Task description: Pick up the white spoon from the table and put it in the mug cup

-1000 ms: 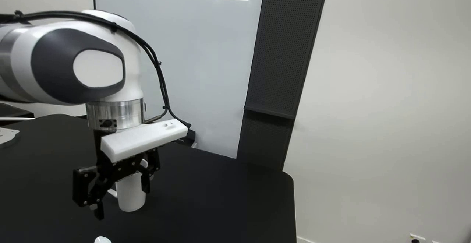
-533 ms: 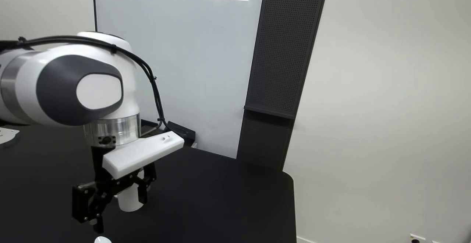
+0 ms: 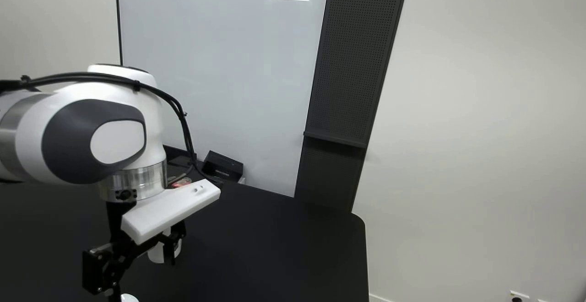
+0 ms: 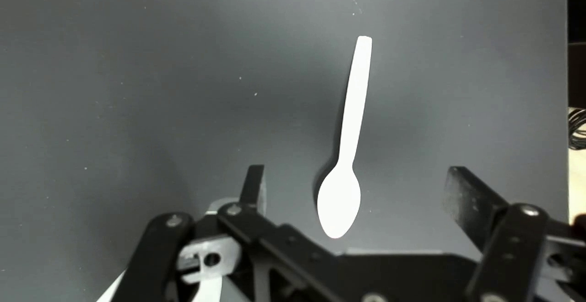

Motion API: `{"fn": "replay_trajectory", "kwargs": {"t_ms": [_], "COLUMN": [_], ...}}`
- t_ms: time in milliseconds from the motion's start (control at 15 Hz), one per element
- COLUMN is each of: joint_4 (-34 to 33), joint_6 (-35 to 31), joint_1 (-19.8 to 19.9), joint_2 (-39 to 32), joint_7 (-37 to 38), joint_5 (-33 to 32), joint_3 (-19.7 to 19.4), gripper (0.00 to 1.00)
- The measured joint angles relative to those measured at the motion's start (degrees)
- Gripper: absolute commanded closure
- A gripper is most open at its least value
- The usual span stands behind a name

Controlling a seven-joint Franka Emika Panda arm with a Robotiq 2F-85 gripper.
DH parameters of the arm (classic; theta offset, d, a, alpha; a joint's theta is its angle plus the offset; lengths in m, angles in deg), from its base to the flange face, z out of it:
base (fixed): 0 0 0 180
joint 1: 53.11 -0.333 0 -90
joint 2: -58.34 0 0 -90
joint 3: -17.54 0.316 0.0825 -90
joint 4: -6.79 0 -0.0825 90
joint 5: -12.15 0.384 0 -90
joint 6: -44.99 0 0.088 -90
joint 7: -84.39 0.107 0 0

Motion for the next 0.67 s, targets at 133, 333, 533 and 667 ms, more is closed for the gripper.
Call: {"fn": "replay_trajectory", "kwargs": {"t_ms": [133, 333, 533, 667], "joint_4": [0.54, 1.4, 2.24, 2.75], "joint_6": [-1.09, -2.13, -3.4, -3.78], "joint_1": [0.08, 0.78, 1.67, 2.51], "joint_2": [-0.55, -1.36, -2.37, -2.95], "joint_7": [-0.01, -1.29, -2.3, -2.76], "joint_5": [1.5, 4.51, 5.26, 5.17], "joint_3": [0.77, 2.43, 2.86, 2.79], "gripper": [0.0, 0.0, 0.0, 0.0]}}
